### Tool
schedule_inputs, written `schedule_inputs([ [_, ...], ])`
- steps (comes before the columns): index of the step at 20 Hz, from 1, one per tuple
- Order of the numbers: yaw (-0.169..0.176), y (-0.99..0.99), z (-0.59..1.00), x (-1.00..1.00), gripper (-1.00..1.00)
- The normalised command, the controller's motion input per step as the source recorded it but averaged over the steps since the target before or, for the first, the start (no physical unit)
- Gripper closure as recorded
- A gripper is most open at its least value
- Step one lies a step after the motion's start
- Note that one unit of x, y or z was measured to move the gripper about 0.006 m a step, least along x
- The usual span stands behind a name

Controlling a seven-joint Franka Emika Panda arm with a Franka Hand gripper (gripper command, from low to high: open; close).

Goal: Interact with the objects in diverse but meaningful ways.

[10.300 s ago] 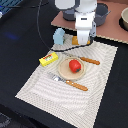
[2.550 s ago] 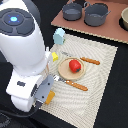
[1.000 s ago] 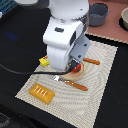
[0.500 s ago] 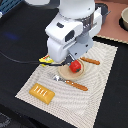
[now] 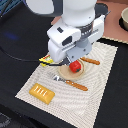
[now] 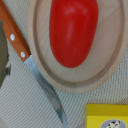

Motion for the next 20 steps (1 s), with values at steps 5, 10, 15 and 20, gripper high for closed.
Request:
schedule_inputs([
  [5, -0.072, 0.0, -0.29, 0.07, -1.0],
  [10, -0.047, 0.15, -0.17, 0.35, -1.0],
  [15, -0.043, 0.17, -0.2, 0.36, -1.0],
  [20, -0.036, 0.2, -0.22, 0.34, -1.0],
])
